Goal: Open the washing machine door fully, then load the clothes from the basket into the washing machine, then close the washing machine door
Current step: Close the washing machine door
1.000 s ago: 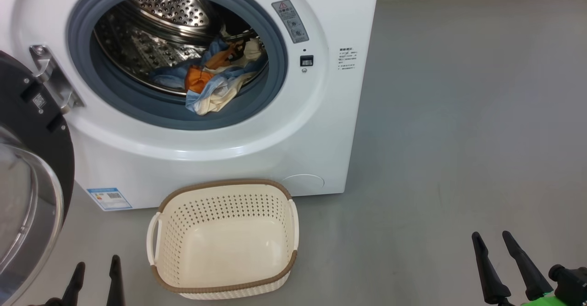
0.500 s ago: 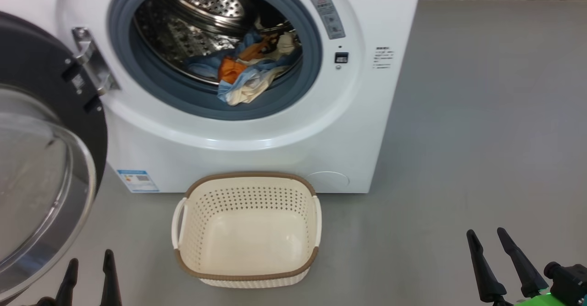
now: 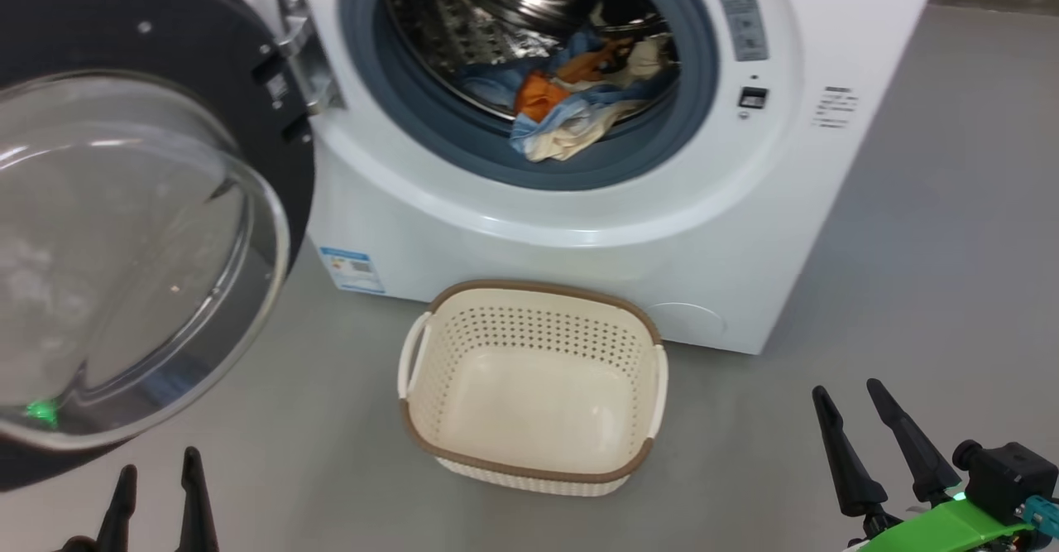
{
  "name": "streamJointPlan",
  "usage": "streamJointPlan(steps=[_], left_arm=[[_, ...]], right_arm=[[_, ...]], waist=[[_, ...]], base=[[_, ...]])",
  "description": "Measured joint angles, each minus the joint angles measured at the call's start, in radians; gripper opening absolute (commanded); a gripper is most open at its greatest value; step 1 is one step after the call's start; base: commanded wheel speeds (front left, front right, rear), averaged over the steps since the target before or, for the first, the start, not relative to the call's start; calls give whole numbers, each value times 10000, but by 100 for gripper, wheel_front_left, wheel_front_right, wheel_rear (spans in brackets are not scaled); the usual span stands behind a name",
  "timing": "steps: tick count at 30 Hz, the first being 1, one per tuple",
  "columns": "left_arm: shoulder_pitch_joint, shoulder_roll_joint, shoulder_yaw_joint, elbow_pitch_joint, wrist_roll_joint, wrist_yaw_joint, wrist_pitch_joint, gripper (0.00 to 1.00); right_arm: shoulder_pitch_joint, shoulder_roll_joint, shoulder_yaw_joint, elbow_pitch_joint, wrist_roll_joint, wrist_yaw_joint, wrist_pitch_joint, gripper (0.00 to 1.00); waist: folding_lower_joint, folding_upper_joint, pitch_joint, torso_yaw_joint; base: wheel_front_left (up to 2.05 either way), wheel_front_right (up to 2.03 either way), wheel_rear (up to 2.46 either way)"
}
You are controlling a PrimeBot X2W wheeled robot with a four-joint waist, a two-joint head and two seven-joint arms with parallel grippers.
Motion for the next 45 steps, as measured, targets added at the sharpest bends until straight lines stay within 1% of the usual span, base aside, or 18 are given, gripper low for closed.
streamJointPlan(steps=[5,17,22,25,31,45], left_arm=[[0,-159,-17,-38,-2,0,0,100],[5,-205,-29,-59,-36,0,0,100],[17,-230,81,-192,-140,0,0,100],[27,-234,128,-297,-213,0,0,100],[45,-242,127,-355,-499,0,0,100],[21,-259,98,-403,-779,0,0,100]], right_arm=[[-147,-84,69,56,0,0,0,100],[-354,-245,433,138,0,0,0,100],[-649,-334,882,228,2,0,0,100],[-967,-399,1037,313,29,0,0,100],[-1003,-600,1271,399,217,0,0,100],[-1122,-809,1275,414,261,0,0,100]], waist=[[0,0,83,710],[0,0,141,2431],[0,0,182,2936],[0,0,260,3056],[0,0,348,3120],[0,0,607,3163]], base=[[0,0,0],[0,0,0],[0,0,0],[0,0,0],[0,0,0],[0,0,0]])
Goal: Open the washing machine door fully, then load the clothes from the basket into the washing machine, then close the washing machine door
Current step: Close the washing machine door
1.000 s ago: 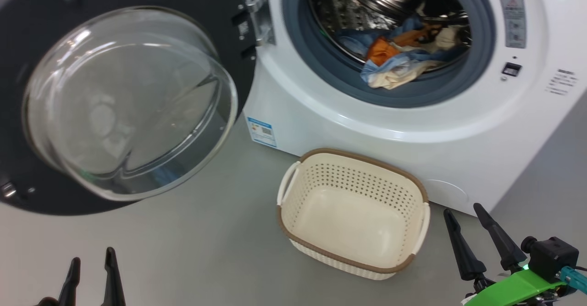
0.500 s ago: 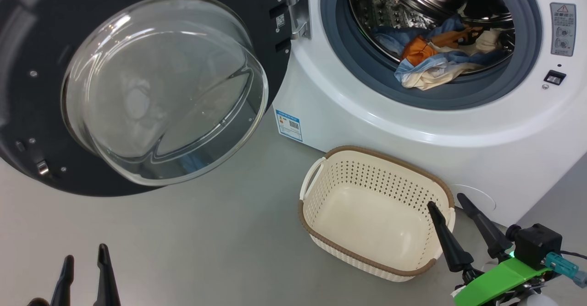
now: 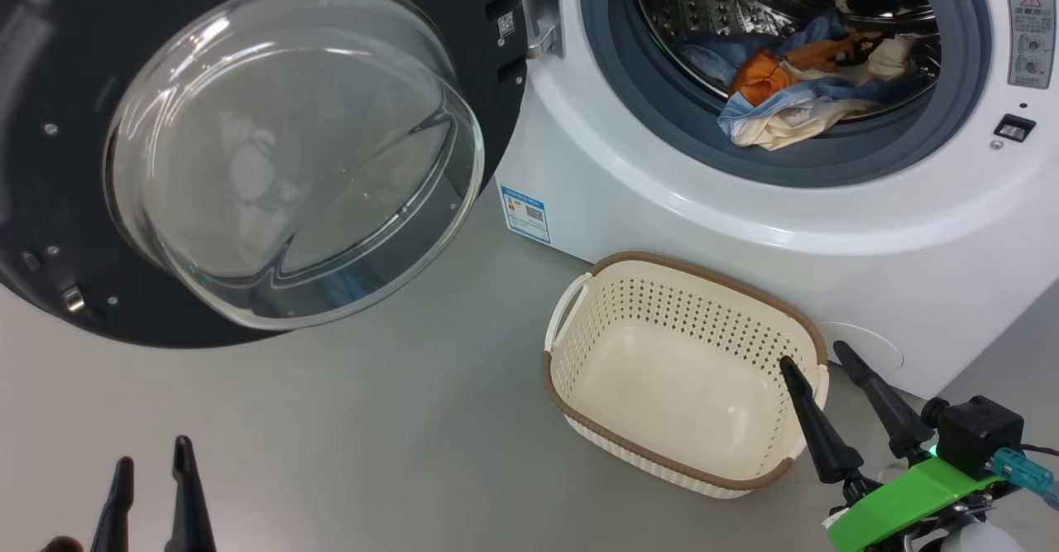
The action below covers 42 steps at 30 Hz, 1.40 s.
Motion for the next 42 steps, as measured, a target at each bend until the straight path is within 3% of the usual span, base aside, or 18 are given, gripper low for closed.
streamJointPlan(steps=[1,2,3,4,5,13,19,22,25,30,36,42], left_arm=[[-7,0,13,-38,-90,0,0,80],[-12,-2,27,-96,-230,0,0,49],[-18,-8,71,-205,-364,0,0,34],[-35,-15,146,-326,-533,0,0,3],[-70,-17,257,-453,-719,0,0,0],[-1068,119,1498,-1931,-1532,0,-2,0],[-2836,1795,2247,-1770,-3695,0,-12,0],[-3983,2869,2276,-757,-4980,0,-13,0],[-5290,3536,2297,644,-6696,2,201,0],[-7546,4796,1753,3369,-8266,4,1260,0],[-8732,5670,568,5227,-8713,10,2669,0],[-9383,5960,-86,6613,-9465,12,4533,0]], right_arm=[[-1,-4,-2,0,0,0,0,100],[-3,-6,-4,0,0,0,0,100],[-3,-6,-4,2,0,0,0,100],[-6,-8,-10,0,0,0,0,100],[-6,-8,-10,0,0,0,0,100],[-5,-4,-194,-56,-4,0,2,100],[11,-6,-399,-153,-25,0,0,100],[35,4,-512,-215,-38,0,0,100],[81,4,-621,-270,-88,0,0,100],[197,-13,-614,-360,-102,0,0,100],[175,-84,-552,-405,-174,0,0,100],[32,-125,-336,-412,-345,0,0,100]], waist=[[0,0,13,-1],[0,0,20,-1],[0,0,22,-2],[0,0,30,-2],[0,0,42,-3],[0,0,144,-22],[0,0,178,-66],[0,0,204,-91],[0,0,258,-113],[0,0,507,-207],[0,0,833,-421],[0,0,1159,-616]], base=[[0,0,0],[0,0,0],[0,0,0],[0,0,0],[0,0,0],[0,0,0],[0,0,0],[0,0,0],[0,0,0],[0,0,0],[0,0,0],[0,0,0]])
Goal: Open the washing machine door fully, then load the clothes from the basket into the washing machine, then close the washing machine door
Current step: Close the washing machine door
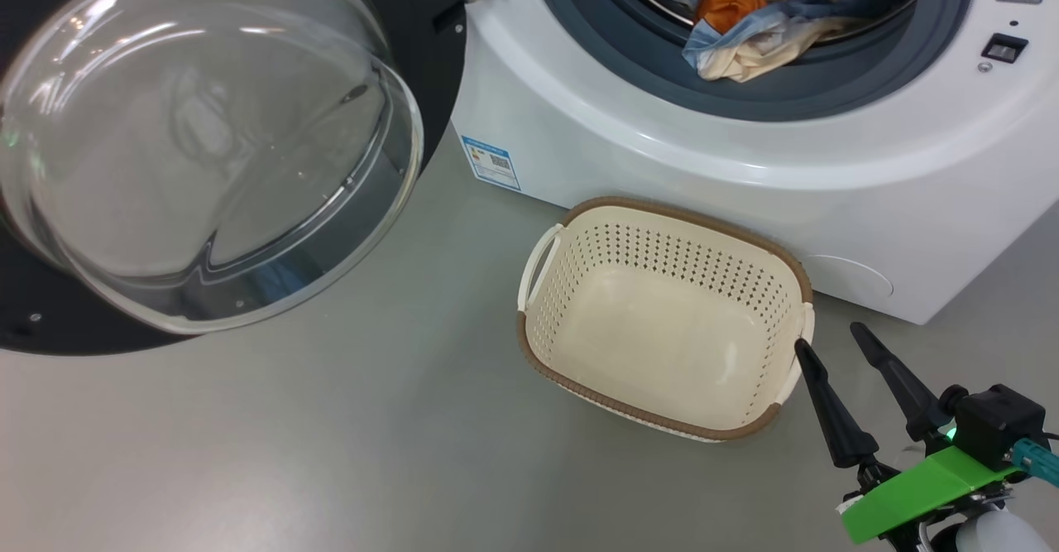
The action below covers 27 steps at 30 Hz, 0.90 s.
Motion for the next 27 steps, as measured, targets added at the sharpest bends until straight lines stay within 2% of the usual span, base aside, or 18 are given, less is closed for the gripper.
streamJointPlan(steps=[5,17,27], left_arm=[[-157,115,-351,554,-360,0,1037,0],[-308,150,-723,784,-533,0,1467,0],[-266,389,-1225,589,-623,2,2339,0]], right_arm=[[-92,-38,35,-19,-8,0,0,100],[-308,-251,63,-50,-8,0,0,100],[-304,-201,46,-40,-10,0,0,100]], waist=[[0,0,224,-130],[0,0,504,-258],[0,0,307,-215]], base=[[0,0,0],[0,0,0],[0,0,0]])
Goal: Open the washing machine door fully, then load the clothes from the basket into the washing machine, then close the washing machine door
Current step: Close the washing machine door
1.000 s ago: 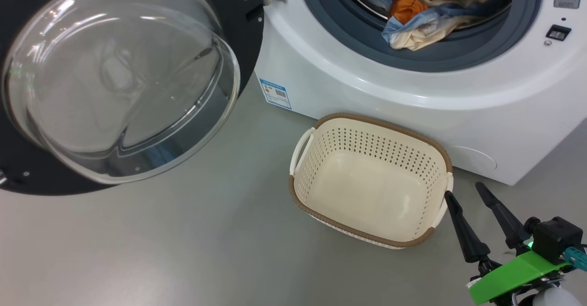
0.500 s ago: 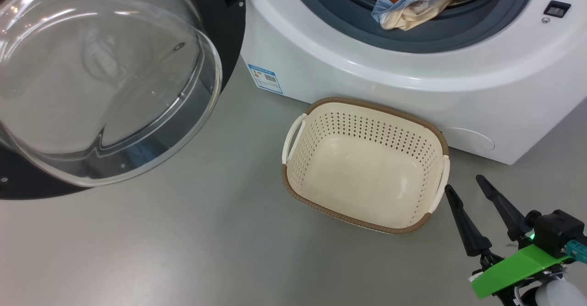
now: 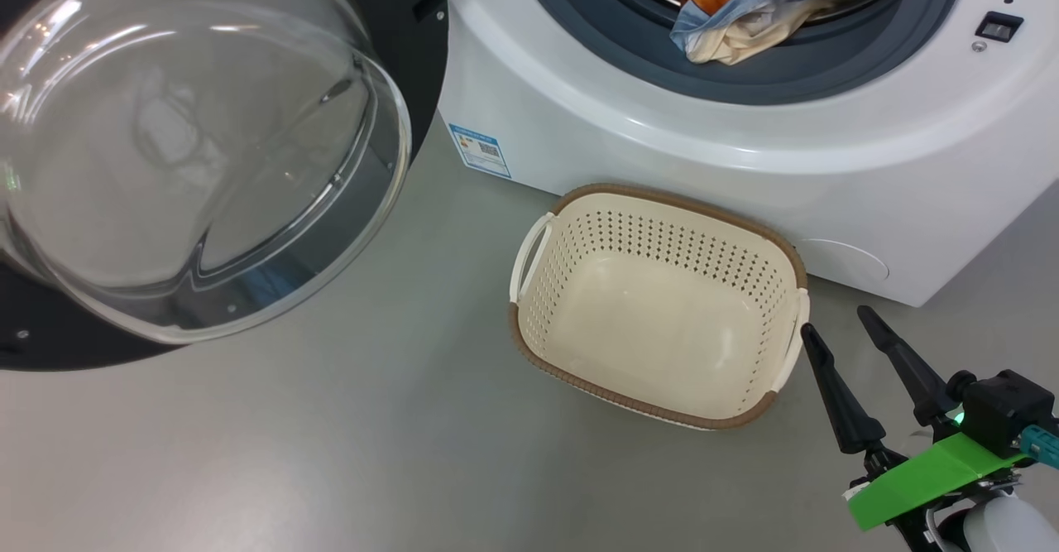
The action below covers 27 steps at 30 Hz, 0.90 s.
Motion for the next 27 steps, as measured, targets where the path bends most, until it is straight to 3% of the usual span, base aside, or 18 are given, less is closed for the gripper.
streamJointPlan(steps=[27], left_arm=[[766,274,-454,-1221,-1231,2,2894,0]], right_arm=[[364,79,-42,77,-347,0,0,100]], waist=[[0,0,-758,221]], base=[[0,0,0]])
